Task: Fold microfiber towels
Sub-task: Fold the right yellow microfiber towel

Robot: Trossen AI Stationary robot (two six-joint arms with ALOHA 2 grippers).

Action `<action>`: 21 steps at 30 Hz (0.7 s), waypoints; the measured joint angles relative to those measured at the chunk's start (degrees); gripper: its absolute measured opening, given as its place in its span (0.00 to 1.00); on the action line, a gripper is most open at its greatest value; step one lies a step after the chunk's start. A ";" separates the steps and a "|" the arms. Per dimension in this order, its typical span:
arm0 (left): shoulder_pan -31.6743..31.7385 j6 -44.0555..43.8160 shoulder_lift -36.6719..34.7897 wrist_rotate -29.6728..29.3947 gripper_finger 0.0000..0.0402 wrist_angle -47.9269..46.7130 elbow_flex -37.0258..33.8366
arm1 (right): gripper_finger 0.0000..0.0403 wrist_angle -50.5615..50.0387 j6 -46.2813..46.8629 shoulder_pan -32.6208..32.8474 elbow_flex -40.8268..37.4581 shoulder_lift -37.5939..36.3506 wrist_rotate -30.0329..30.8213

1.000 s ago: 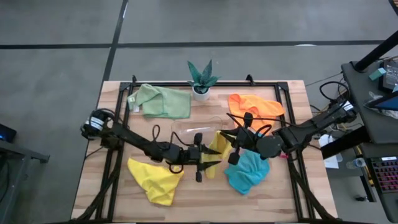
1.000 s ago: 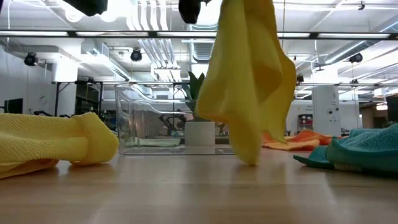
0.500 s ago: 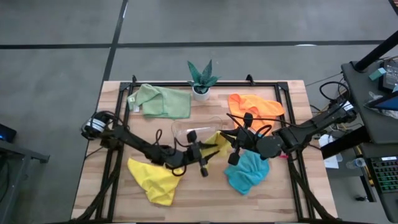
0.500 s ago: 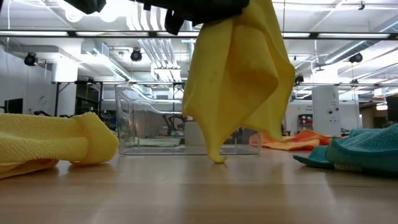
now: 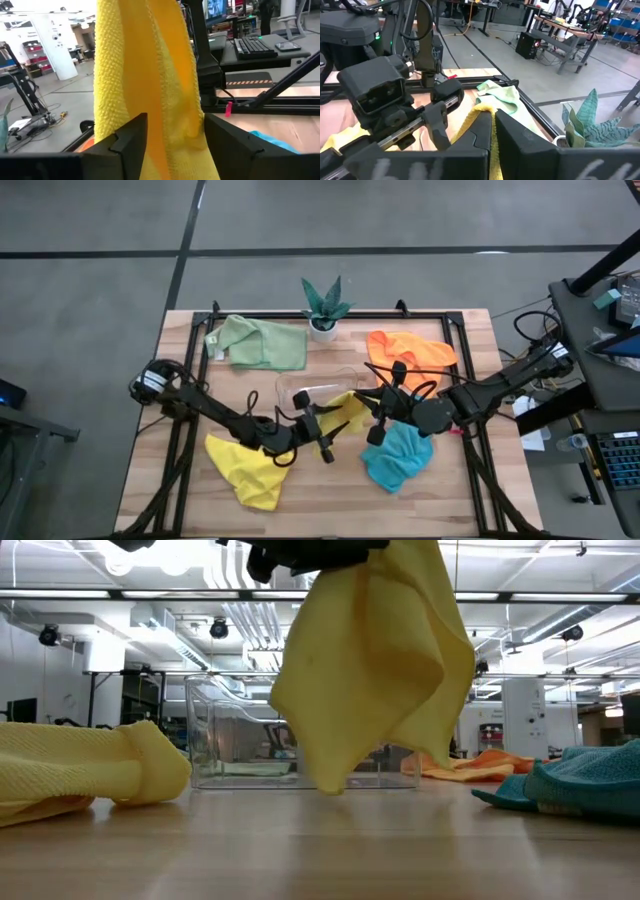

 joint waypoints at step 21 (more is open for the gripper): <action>2.26 -6.34 0.92 12.22 0.12 -7.66 0.00 | 0.02 0.16 0.59 0.04 -0.07 0.00 -0.31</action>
